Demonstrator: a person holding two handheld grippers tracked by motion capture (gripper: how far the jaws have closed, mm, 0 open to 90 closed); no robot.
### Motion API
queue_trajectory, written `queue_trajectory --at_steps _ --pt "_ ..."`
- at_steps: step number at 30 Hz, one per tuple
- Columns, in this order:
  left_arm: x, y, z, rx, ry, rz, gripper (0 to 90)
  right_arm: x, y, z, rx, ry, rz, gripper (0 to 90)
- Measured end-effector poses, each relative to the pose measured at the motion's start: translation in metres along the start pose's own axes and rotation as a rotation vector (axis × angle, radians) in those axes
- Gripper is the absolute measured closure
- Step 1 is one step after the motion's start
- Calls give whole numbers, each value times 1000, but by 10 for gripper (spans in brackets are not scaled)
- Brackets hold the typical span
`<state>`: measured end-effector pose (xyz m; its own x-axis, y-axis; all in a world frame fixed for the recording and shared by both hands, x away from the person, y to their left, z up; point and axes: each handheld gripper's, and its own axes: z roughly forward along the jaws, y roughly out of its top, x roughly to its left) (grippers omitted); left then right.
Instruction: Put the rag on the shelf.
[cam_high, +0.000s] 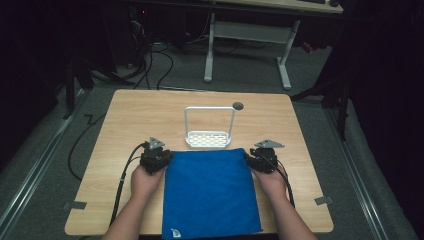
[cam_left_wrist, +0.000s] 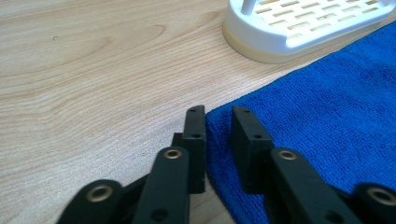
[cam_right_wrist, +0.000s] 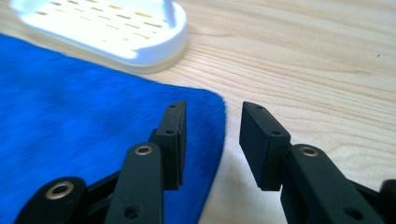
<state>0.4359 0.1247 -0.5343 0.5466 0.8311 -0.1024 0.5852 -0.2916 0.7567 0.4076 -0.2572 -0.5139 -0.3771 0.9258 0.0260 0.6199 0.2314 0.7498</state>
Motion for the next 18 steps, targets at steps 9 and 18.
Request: queue_trajectory --at_steps 9,18 --pt "-1 -1 0 3 -2 7 830 -1 4 23 20 11 5 628" --pt "-2 -1 -1 5 3 20 862 3 2 26 26 -3 -31 745"
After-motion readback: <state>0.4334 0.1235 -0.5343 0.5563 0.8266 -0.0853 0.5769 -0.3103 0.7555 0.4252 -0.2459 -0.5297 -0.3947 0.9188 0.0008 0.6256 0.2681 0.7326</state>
